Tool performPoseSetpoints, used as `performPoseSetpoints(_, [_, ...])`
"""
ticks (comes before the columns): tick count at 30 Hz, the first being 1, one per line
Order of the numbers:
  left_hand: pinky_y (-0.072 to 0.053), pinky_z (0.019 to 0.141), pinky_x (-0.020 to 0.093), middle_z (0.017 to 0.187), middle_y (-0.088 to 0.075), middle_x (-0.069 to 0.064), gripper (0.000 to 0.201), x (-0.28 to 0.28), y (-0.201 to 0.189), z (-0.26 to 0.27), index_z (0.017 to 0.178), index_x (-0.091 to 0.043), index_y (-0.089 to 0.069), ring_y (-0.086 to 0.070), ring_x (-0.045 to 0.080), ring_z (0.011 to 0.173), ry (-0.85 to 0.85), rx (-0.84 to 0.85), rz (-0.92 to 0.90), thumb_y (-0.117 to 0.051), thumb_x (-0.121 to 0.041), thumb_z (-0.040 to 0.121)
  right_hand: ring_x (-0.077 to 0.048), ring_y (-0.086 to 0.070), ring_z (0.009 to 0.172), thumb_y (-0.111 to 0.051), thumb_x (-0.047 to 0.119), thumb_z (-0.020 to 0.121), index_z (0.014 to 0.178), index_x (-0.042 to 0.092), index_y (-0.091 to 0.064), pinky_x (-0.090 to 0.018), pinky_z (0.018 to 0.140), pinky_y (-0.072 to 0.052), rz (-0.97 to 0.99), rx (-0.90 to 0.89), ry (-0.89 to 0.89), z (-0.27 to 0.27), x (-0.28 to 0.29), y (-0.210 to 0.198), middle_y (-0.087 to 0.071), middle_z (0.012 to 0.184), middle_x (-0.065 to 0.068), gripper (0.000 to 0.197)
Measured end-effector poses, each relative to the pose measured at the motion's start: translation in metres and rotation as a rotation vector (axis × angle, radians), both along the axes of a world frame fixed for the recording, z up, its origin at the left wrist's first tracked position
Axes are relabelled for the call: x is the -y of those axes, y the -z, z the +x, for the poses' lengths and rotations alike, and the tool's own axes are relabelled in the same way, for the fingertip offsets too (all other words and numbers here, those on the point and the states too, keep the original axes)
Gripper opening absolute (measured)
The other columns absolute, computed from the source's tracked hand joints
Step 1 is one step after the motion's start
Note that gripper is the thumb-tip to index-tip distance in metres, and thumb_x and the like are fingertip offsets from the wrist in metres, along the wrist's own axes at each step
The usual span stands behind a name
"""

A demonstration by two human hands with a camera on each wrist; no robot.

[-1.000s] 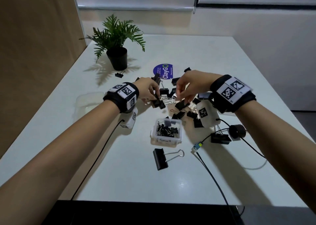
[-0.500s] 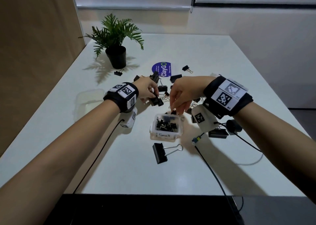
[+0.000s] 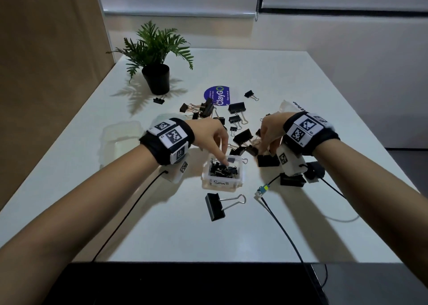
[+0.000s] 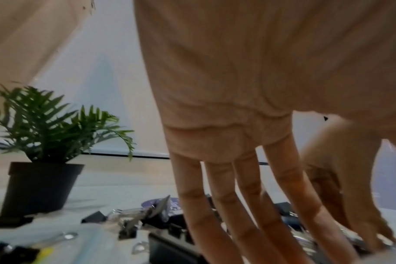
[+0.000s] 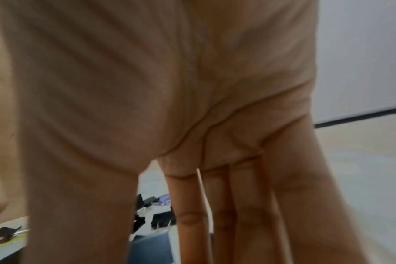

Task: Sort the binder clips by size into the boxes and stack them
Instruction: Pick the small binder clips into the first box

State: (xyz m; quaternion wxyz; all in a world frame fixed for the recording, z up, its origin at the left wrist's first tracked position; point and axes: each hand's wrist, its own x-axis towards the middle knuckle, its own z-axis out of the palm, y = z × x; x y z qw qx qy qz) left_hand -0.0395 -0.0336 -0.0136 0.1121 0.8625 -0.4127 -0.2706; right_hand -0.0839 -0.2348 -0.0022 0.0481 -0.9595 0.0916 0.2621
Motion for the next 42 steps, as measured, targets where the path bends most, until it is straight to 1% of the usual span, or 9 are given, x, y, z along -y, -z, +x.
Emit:
performPoseSetpoints(3, [-0.048, 0.058, 0.024, 0.074, -0.067, -0.004, 0.028, 0.007, 0.006, -0.002, 0.082, -0.019, -0.071, -0.054, 0.004, 0.061, 0.025, -0.013, -0.018, -0.082, -0.04, 0.068, -0.018, -0.069, 0.078, -0.077, 0.032, 0.079, 0.099, 0.003, -0.072, -0.036, 0.087, -0.056, 0.12, 0.048, 0.003, 0.003, -0.005, 0.009, -0.076, 0.091, -0.01, 0.036])
performPoseSetpoints(7, [-0.047, 0.059, 0.025, 0.071, -0.065, -0.006, 0.017, 0.007, 0.009, 0.0, 0.078, -0.019, -0.071, -0.053, 0.004, 0.06, 0.029, 0.0, -0.016, -0.081, -0.031, 0.073, -0.017, -0.072, 0.071, -0.072, 0.015, 0.085, 0.097, 0.002, -0.069, -0.031, 0.07, -0.061, 0.283, 0.133, 0.088, 0.011, 0.009, 0.005, -0.075, 0.077, -0.009, 0.018])
performPoseSetpoints(12, [-0.041, 0.049, 0.013, 0.067, -0.064, -0.005, 0.016, 0.004, 0.013, 0.002, 0.08, -0.01, -0.075, -0.051, 0.002, 0.056, -0.002, 0.004, -0.019, -0.078, -0.026, 0.077, -0.019, -0.073, 0.082, -0.074, 0.006, 0.081, 0.088, 0.005, -0.073, -0.037, 0.085, -0.058, 0.141, 0.131, 0.1, 0.007, 0.027, -0.009, -0.075, 0.084, -0.011, 0.007])
performPoseSetpoints(19, [-0.053, 0.055, 0.023, 0.063, -0.063, -0.002, 0.01, 0.0, 0.012, 0.01, 0.075, -0.008, -0.072, -0.06, 0.012, 0.059, -0.073, 0.059, -0.043, -0.077, -0.016, 0.079, -0.025, -0.071, 0.091, -0.084, 0.024, 0.069, 0.095, 0.003, -0.075, -0.039, 0.09, -0.056, 0.015, 0.039, 0.044, 0.004, 0.02, 0.007, -0.075, 0.094, -0.011, 0.035])
performPoseSetpoints(27, [-0.054, 0.056, 0.021, 0.065, -0.066, 0.0, 0.008, -0.024, 0.001, 0.025, 0.08, -0.006, -0.075, -0.061, 0.012, 0.059, -0.136, 0.072, -0.048, -0.078, -0.013, 0.076, -0.023, -0.064, 0.083, -0.075, 0.022, 0.08, 0.1, 0.002, -0.07, -0.034, 0.081, -0.055, -0.049, 0.197, 0.051, 0.008, 0.018, 0.016, -0.072, 0.101, -0.014, 0.029])
performPoseSetpoints(31, [-0.053, 0.057, 0.024, 0.063, -0.066, -0.001, 0.005, -0.031, 0.004, 0.026, 0.08, -0.008, -0.076, -0.059, 0.013, 0.056, -0.142, 0.083, -0.031, -0.078, -0.011, 0.077, -0.022, -0.067, 0.084, -0.076, 0.028, 0.074, 0.089, 0.016, -0.071, -0.031, 0.074, -0.055, -0.104, 0.356, -0.014, 0.014, 0.014, 0.012, -0.071, 0.091, -0.004, 0.019])
performPoseSetpoints(36, [-0.049, 0.048, 0.016, 0.065, -0.067, -0.004, 0.007, -0.031, 0.012, 0.026, 0.084, -0.006, -0.077, -0.059, 0.007, 0.052, -0.192, 0.053, -0.072, -0.077, -0.008, 0.077, -0.022, -0.063, 0.097, -0.067, 0.019, 0.081, 0.099, 0.027, -0.069, -0.034, 0.078, -0.053, 0.015, 0.493, -0.129, 0.027, -0.007, 0.006, -0.064, 0.105, 0.001, 0.02])
performPoseSetpoints(39, [-0.05, 0.05, 0.017, 0.07, -0.07, -0.003, 0.011, -0.031, 0.016, 0.026, 0.083, -0.009, -0.078, -0.062, 0.011, 0.059, -0.199, 0.022, -0.065, -0.08, -0.016, 0.075, -0.023, -0.06, 0.106, -0.061, 0.015, 0.089, 0.111, 0.022, -0.071, -0.033, 0.082, -0.051, 0.092, 0.504, -0.199, 0.038, -0.018, 0.007, -0.067, 0.111, -0.001, 0.025])
performPoseSetpoints(42, [-0.057, 0.059, 0.023, 0.08, -0.074, 0.0, 0.029, -0.032, 0.006, 0.026, 0.082, -0.015, -0.078, -0.068, 0.011, 0.074, -0.24, -0.031, -0.093, -0.082, -0.04, 0.07, -0.025, -0.06, 0.108, -0.058, 0.008, 0.089, 0.115, 0.021, -0.07, -0.03, 0.084, -0.048, 0.085, 0.461, -0.231, 0.048, -0.023, 0.014, -0.067, 0.116, -0.006, 0.031])
